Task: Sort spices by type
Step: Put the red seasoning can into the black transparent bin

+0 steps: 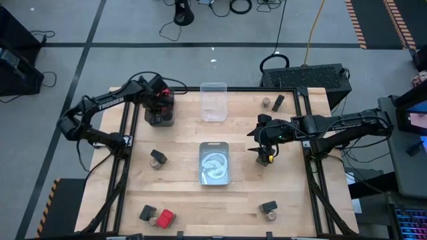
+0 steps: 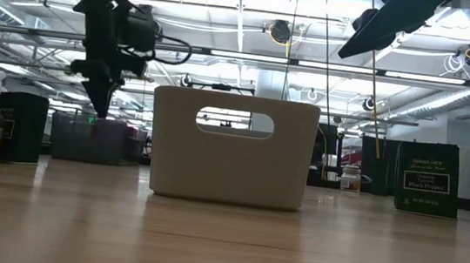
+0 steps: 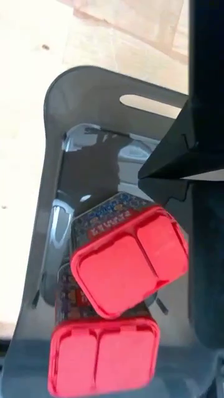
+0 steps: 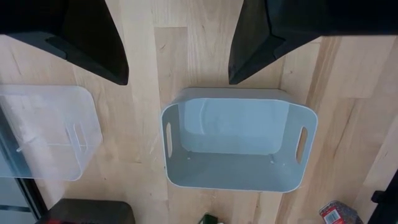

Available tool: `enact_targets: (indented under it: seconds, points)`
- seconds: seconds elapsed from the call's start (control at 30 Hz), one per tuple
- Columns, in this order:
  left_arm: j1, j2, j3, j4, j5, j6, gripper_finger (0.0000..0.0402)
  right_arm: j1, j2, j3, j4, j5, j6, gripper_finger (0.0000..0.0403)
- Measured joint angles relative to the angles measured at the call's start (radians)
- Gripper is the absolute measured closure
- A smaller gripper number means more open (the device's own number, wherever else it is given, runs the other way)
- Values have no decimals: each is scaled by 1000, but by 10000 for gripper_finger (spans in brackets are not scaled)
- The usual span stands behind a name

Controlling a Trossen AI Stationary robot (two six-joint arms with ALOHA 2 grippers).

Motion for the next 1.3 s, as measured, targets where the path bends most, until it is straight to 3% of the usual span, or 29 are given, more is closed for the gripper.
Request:
enact_targets:
  seconds: [0.1, 0.37, 0.77, 1.3]
  points:
    - [0, 32, 0, 7, -2, 0, 391, 0, 0, 0, 0, 0, 1, 145]
    - [0, 101, 0, 6, -133, -23, 391, 0, 0, 0, -6, 0, 0, 145]
    - [1, 111, -1, 64, -306, -25, 391, 0, 0, 0, -5, 0, -10, 145]
    - [0, 68, 0, -3, -209, -15, 391, 0, 0, 0, -5, -4, -10, 145]
